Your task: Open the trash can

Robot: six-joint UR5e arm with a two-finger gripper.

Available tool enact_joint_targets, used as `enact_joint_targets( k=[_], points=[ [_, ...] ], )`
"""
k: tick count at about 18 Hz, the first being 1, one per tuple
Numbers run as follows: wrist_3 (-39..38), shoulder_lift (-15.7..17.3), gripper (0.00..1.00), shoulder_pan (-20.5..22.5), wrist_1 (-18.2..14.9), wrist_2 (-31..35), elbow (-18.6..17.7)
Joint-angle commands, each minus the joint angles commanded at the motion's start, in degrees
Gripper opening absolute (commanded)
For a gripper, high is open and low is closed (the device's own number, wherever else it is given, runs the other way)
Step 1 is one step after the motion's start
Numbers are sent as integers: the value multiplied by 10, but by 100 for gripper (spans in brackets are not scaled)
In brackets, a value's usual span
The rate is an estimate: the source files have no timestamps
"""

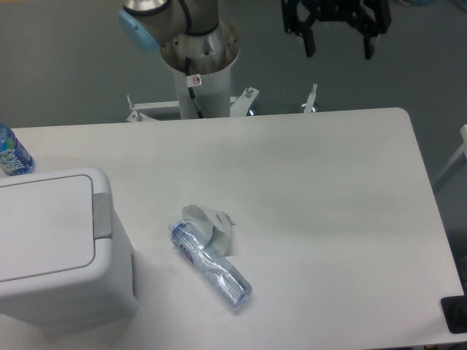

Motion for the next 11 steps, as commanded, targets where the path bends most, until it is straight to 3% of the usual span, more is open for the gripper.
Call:
enact_joint_targets(
  k=[9,11],
  points=[
    [-9,-11,100,-7,3,-13,7],
    [-47,-22,100,-10,33,-46,7]
  ],
)
